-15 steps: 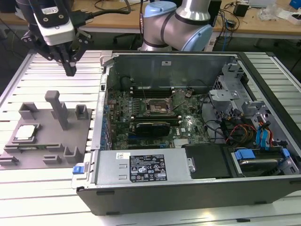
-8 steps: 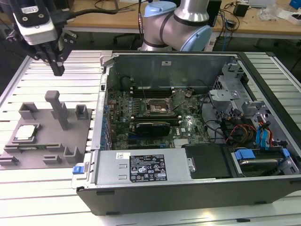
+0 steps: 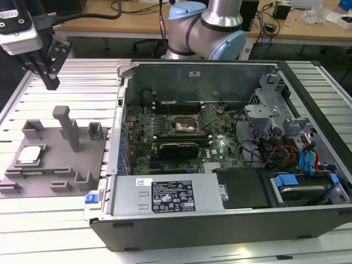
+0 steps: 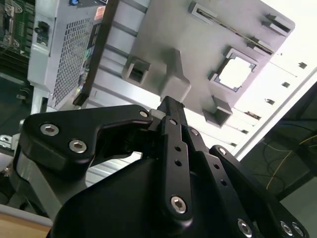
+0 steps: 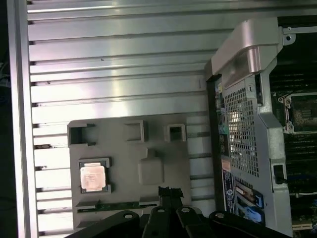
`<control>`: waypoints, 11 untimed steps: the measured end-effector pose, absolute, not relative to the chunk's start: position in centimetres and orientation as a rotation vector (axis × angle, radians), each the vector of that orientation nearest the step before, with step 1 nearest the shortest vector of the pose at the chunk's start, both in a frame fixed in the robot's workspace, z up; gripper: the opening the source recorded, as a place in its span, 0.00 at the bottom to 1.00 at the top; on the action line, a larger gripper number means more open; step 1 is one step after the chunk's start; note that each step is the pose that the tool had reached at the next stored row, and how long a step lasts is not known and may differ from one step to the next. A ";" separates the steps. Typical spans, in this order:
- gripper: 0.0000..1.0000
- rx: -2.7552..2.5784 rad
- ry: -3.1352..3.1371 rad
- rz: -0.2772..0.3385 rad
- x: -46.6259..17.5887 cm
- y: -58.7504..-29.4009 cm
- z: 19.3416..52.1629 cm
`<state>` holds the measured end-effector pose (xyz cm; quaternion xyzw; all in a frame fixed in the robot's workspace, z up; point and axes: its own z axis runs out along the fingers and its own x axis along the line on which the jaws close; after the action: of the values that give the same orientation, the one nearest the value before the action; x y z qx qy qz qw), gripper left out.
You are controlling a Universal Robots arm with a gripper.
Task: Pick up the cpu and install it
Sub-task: 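Reach for the cpu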
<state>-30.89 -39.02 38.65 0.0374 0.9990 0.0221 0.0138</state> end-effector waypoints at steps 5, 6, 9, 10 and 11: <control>0.11 0.116 3.111 0.069 -32.0 -39.0 38.0; 0.11 0.116 3.111 0.069 -32.2 -39.0 37.8; 0.11 0.116 3.111 0.069 -33.1 -39.0 37.2; 0.11 0.116 3.111 0.069 -33.4 -39.0 37.0; 0.11 0.116 3.111 0.069 -33.8 -39.0 36.7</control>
<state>-33.76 -39.02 36.75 0.0374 0.9990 0.0222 0.0139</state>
